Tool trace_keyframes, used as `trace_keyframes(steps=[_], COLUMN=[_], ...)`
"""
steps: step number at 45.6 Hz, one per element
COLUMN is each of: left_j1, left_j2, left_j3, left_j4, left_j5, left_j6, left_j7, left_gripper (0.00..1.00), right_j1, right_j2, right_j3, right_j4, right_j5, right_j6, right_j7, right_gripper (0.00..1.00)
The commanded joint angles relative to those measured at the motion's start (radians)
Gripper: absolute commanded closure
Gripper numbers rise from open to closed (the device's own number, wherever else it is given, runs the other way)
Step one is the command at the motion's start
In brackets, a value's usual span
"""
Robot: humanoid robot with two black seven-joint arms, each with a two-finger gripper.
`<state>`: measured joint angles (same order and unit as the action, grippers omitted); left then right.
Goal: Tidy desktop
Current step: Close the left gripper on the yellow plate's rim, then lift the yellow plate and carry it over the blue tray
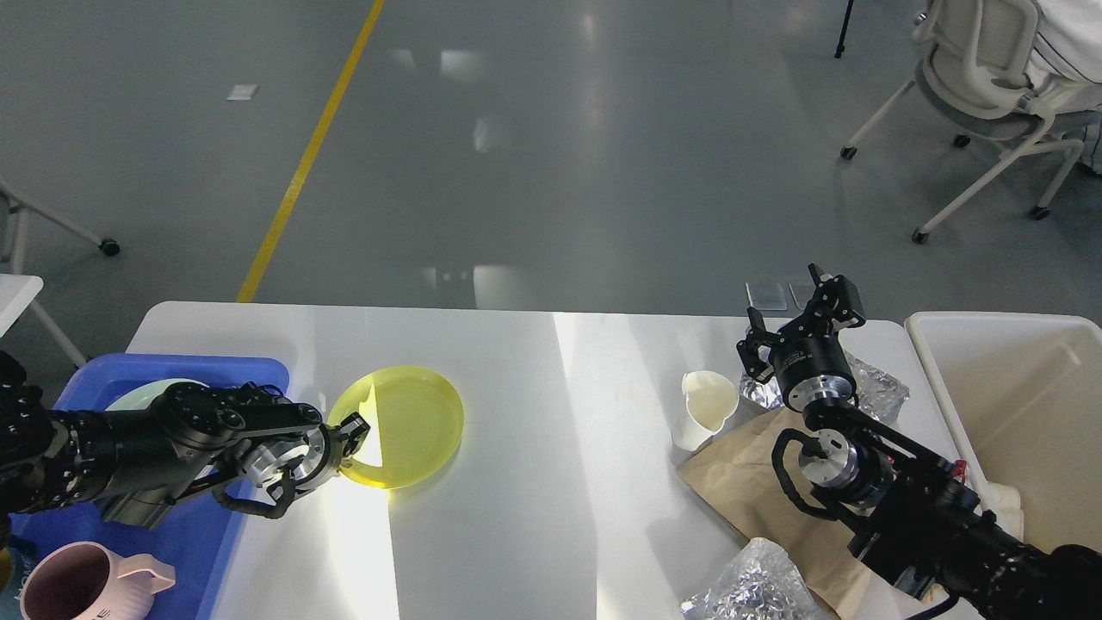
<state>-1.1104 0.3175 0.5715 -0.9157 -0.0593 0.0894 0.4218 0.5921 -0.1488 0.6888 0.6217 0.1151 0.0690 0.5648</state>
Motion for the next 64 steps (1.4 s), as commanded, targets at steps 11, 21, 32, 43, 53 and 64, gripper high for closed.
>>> trace_keyframes(steps=[11, 21, 32, 43, 53, 64], left_j1=[0.006, 0.007, -0.002, -0.078, -0.259, -0.48], left_j2=[0.002, 0.0, 0.0, 0.08, 0.247, 0.436], left_j3=[-0.002, -0.002, -0.001, 0.004, 0.01, 0.008], left_j4=[0.0, -0.002, -0.014, -0.12, -0.259, -0.269], left_j5=[0.001, 0.001, 0.001, 0.027, 0.036, 0.13], left_j6=[0.0, 0.0, -0.01, -0.19, -0.428, -0.839], left_j7=[0.0, 0.0, 0.0, 0.017, 0.113, 0.256], left_gripper=[0.98, 1.0, 1.0, 1.0, 1.0, 1.0], right_j1=[0.0, 0.0, 0.0, 0.0, 0.0, 0.0], right_j2=[0.0, 0.0, 0.0, 0.0, 0.0, 0.0], right_j3=[0.0, 0.0, 0.0, 0.0, 0.0, 0.0], right_j4=[0.0, 0.001, 0.001, 0.0, 0.0, 0.0], right_j5=[0.0, 0.0, 0.0, 0.0, 0.0, 0.0], right_j6=[0.0, 0.0, 0.0, 0.0, 0.0, 0.0], right_j7=[0.001, 0.0, 0.001, 0.0, 0.001, 0.0], right_gripper=[0.0, 0.0, 0.0, 0.0, 0.0, 0.0])
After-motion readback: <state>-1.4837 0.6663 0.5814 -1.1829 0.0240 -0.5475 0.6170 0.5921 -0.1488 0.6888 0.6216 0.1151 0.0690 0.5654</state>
